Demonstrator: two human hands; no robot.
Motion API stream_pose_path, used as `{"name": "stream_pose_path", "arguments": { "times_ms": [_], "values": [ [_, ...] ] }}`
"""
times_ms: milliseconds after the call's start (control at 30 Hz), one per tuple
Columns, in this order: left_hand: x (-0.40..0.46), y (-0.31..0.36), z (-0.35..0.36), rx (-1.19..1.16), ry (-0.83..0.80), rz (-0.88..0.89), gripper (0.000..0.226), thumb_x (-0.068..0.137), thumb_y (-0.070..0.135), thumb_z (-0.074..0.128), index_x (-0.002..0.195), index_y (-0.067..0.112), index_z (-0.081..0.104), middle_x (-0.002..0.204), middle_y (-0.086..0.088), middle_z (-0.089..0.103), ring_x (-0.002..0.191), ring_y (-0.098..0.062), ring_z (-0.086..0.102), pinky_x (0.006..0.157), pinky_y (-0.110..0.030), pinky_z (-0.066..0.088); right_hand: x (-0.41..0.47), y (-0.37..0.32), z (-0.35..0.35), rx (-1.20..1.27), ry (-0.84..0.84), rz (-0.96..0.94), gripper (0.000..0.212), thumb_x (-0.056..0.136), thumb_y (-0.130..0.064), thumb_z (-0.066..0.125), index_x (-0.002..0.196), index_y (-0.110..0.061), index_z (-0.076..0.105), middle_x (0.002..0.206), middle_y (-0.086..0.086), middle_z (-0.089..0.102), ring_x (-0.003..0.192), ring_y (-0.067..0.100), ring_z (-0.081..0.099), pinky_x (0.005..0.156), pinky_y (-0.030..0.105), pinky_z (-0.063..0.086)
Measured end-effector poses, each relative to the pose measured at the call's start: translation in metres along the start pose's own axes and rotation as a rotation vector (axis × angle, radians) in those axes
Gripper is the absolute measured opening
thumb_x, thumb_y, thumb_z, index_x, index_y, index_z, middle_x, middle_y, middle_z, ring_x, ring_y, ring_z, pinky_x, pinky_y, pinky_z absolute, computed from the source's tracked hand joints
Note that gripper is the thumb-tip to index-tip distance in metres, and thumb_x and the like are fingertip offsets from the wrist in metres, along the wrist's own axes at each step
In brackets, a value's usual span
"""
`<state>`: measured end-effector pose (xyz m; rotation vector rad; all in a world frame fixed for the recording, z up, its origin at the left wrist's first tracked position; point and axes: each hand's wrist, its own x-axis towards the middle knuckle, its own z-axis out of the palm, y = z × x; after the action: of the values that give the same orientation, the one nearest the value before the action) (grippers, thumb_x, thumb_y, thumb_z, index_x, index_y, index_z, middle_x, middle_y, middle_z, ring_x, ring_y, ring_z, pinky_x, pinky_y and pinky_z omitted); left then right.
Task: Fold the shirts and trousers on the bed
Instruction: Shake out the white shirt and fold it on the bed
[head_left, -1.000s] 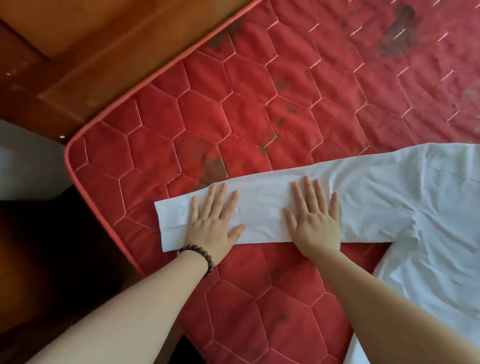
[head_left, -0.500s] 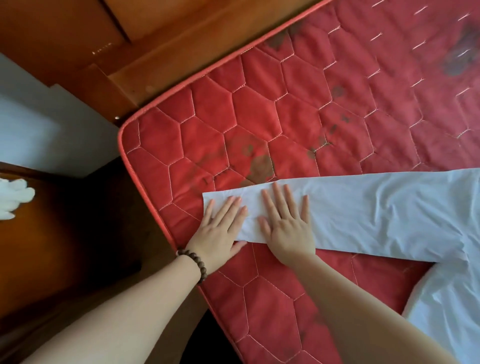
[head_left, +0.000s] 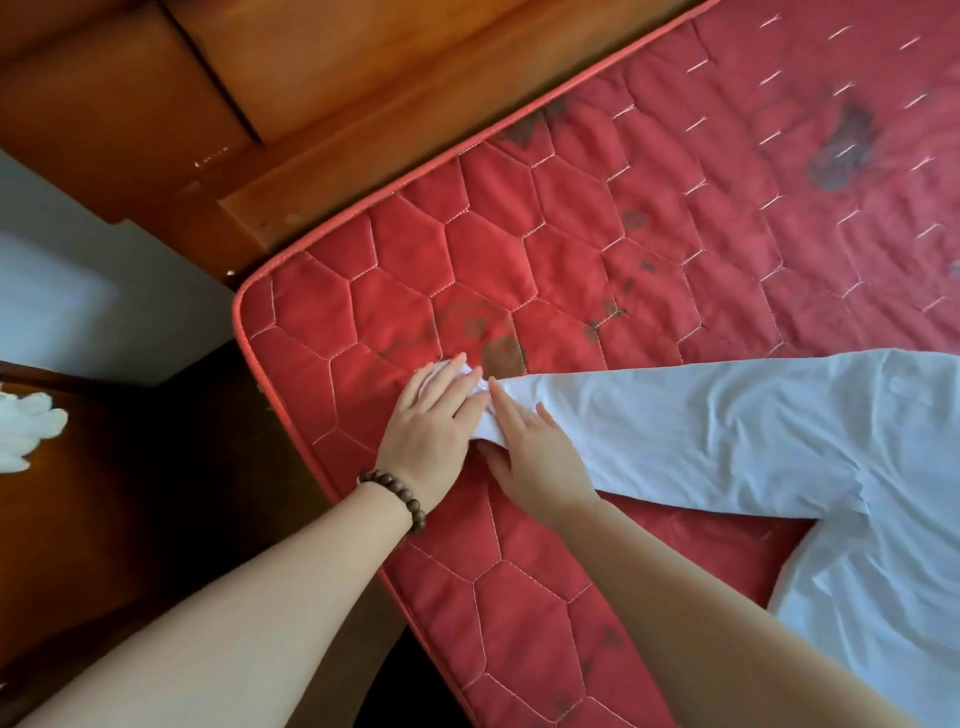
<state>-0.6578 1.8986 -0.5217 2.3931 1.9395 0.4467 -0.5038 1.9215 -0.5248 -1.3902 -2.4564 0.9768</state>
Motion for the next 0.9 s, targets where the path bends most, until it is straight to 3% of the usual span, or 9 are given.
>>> {"name": "stream_pose_path", "arguments": {
  "times_ms": [67, 133, 333, 433, 500, 567, 667, 733, 900],
  "values": [
    [0.024, 0.015, -0.01, -0.053, 0.035, -0.012, 0.039, 0.085, 0.006, 0.04, 0.114, 0.01, 0.067, 0.131, -0.009, 0.06, 0.131, -0.029, 0.046, 0.108, -0.05, 0.033, 0.008, -0.004, -0.02, 0.021, 0.168, 0.11, 0.05, 0.089, -0.01, 0.046, 0.139, -0.014, 0.046, 0.106, 0.011, 0.07, 0.088, 0.033, 0.065, 0.077, 0.041, 0.052],
    [0.045, 0.037, -0.014, -0.116, 0.05, -0.04, 0.046, 0.085, 0.012, 0.045, 0.129, 0.008, 0.056, 0.142, -0.013, 0.049, 0.137, -0.029, 0.037, 0.11, -0.052, 0.031, 0.005, -0.002, -0.047, 0.104, 0.257, 0.22, 0.048, 0.084, -0.014, 0.037, 0.129, -0.019, 0.053, 0.092, 0.008, 0.071, 0.078, 0.031, 0.063, 0.065, 0.038, 0.048],
    [0.082, 0.154, -0.006, -0.241, 0.029, -0.114, 0.07, 0.093, 0.038, 0.045, 0.148, 0.004, 0.019, 0.157, -0.017, 0.018, 0.146, -0.027, 0.016, 0.118, -0.043, 0.017, -0.055, 0.053, -0.142, 0.234, 0.493, 0.468, 0.057, 0.084, -0.004, 0.047, 0.135, -0.027, 0.051, 0.098, -0.002, 0.07, 0.089, 0.018, 0.061, 0.068, 0.019, 0.037],
    [0.082, 0.225, 0.009, -0.278, -0.051, -0.046, 0.08, 0.09, 0.049, 0.044, 0.148, -0.001, 0.02, 0.157, -0.02, 0.016, 0.146, -0.029, 0.016, 0.118, -0.042, 0.018, -0.099, 0.098, -0.184, 0.244, 0.611, 0.597, 0.065, 0.08, 0.003, 0.043, 0.139, -0.025, 0.048, 0.105, 0.007, 0.068, 0.096, 0.025, 0.06, 0.073, 0.026, 0.038],
    [0.08, 0.272, 0.023, -0.277, -0.135, -0.006, 0.086, 0.085, 0.054, 0.043, 0.147, -0.001, 0.02, 0.156, -0.02, 0.018, 0.146, -0.029, 0.015, 0.118, -0.041, 0.018, -0.13, 0.128, -0.207, 0.261, 0.679, 0.64, 0.067, 0.08, 0.005, 0.041, 0.141, -0.024, 0.046, 0.097, 0.008, 0.066, 0.086, 0.024, 0.057, 0.073, 0.03, 0.043],
    [0.08, 0.315, 0.043, -0.253, -0.221, 0.026, 0.089, 0.083, 0.057, 0.042, 0.146, -0.001, 0.021, 0.155, -0.021, 0.021, 0.145, -0.03, 0.018, 0.116, -0.043, 0.019, -0.162, 0.155, -0.229, 0.282, 0.751, 0.631, 0.073, 0.078, 0.009, 0.038, 0.142, -0.025, 0.045, 0.09, 0.003, 0.063, 0.077, 0.018, 0.054, 0.071, 0.021, 0.043],
    [0.085, 0.364, 0.081, -0.134, -0.334, 0.067, 0.092, 0.079, 0.055, 0.048, 0.145, -0.005, 0.025, 0.152, -0.023, 0.029, 0.142, -0.034, 0.027, 0.113, -0.049, 0.029, -0.208, 0.2, -0.259, 0.243, 0.868, 0.572, 0.081, 0.072, 0.018, 0.035, 0.141, -0.023, 0.046, 0.102, 0.001, 0.063, 0.083, 0.019, 0.056, 0.07, 0.008, 0.037],
    [0.091, 0.387, 0.103, -0.048, -0.38, 0.051, 0.092, 0.075, 0.046, 0.062, 0.145, -0.004, 0.029, 0.151, -0.023, 0.031, 0.142, -0.034, 0.028, 0.113, -0.049, 0.03, -0.237, 0.235, -0.277, 0.17, 0.926, 0.594, 0.087, 0.068, 0.017, 0.033, 0.142, -0.027, 0.044, 0.116, 0.008, 0.065, 0.09, 0.026, 0.059, 0.073, 0.013, 0.038],
    [0.107, 0.417, 0.136, 0.097, -0.398, 0.079, 0.084, 0.082, 0.026, 0.058, 0.151, 0.004, 0.015, 0.158, -0.017, 0.011, 0.148, -0.029, 0.006, 0.119, -0.045, 0.0, -0.317, 0.32, -0.29, 0.056, 0.967, 0.74, 0.09, 0.068, 0.016, 0.034, 0.144, -0.031, 0.04, 0.129, 0.006, 0.061, 0.108, 0.029, 0.058, 0.09, 0.026, 0.041]
  ]
}}
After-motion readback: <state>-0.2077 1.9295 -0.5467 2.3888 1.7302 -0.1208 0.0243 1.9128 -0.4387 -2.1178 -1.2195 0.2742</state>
